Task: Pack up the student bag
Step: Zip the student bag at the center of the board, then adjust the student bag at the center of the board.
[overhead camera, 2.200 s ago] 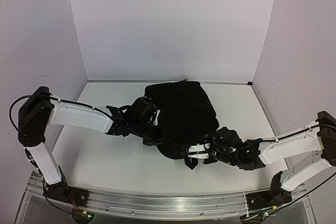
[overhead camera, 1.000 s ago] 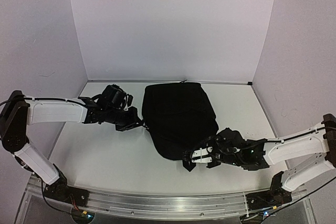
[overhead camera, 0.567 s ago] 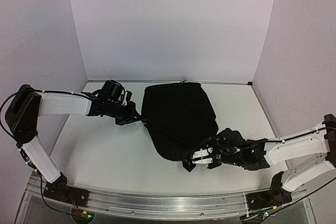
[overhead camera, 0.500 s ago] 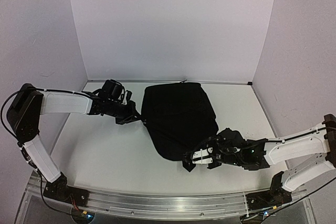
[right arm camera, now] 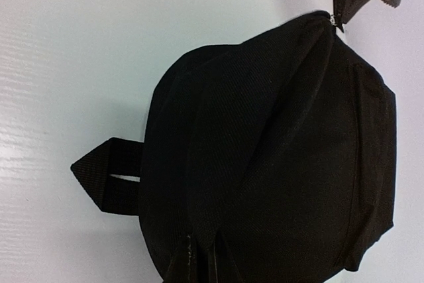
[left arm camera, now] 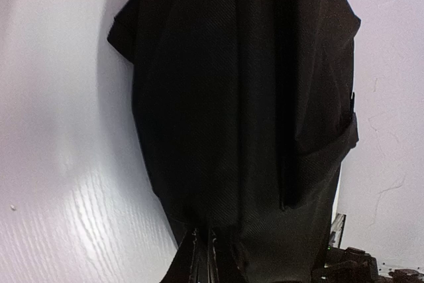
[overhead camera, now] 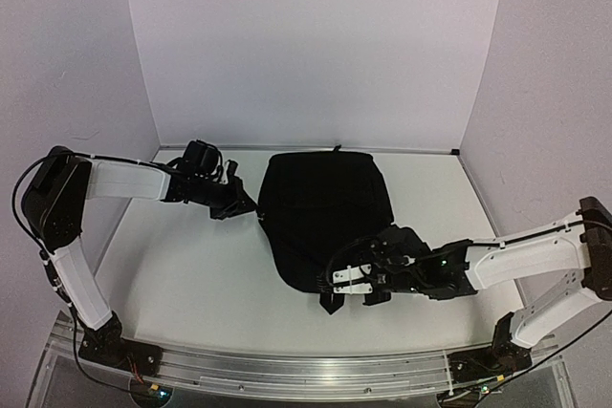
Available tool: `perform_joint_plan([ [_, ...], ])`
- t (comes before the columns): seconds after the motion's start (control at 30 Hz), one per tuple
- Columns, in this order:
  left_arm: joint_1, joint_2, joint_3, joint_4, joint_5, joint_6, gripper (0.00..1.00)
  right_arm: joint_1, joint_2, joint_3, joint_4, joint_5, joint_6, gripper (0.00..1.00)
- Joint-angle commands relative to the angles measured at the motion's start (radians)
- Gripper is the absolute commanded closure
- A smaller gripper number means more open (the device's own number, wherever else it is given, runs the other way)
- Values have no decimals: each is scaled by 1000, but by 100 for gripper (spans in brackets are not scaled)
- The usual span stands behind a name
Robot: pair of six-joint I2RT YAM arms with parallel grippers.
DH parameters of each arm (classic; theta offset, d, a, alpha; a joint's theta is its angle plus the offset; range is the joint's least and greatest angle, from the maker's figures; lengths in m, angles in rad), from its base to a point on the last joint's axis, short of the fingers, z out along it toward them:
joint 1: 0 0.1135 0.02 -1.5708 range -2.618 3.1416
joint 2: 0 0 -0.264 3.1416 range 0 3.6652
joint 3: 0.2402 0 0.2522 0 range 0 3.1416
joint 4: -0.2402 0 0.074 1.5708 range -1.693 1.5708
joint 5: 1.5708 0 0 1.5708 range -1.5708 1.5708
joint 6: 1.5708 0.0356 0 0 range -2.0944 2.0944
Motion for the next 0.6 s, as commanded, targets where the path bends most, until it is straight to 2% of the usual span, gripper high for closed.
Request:
perform_joint_plan([
  [0.0,41,-100,-33,63,-44,8,78,83,115,132,-144,-87,90,100],
  [0.07,38,-150,-65,61,-46,-9,65,105,178,230,-159,-107,152,100],
  [0.1,36,-171,-83,60,-48,-19,61,110,214,272,-175,-123,183,96],
  [0.23,7,-288,-148,13,-97,-29,44,108,314,515,-345,-150,322,76],
  [0.27,-3,-318,-163,2,-113,-36,40,103,318,546,-369,-144,338,69],
  [0.33,-26,-377,-209,1,-131,-61,33,67,288,581,-392,-169,377,43],
  [0.43,-91,-435,-252,-39,-175,-86,26,-62,234,651,-431,-277,477,15],
  [0.57,-201,-445,-305,-56,-225,-140,20,-271,239,754,-465,-356,568,4],
])
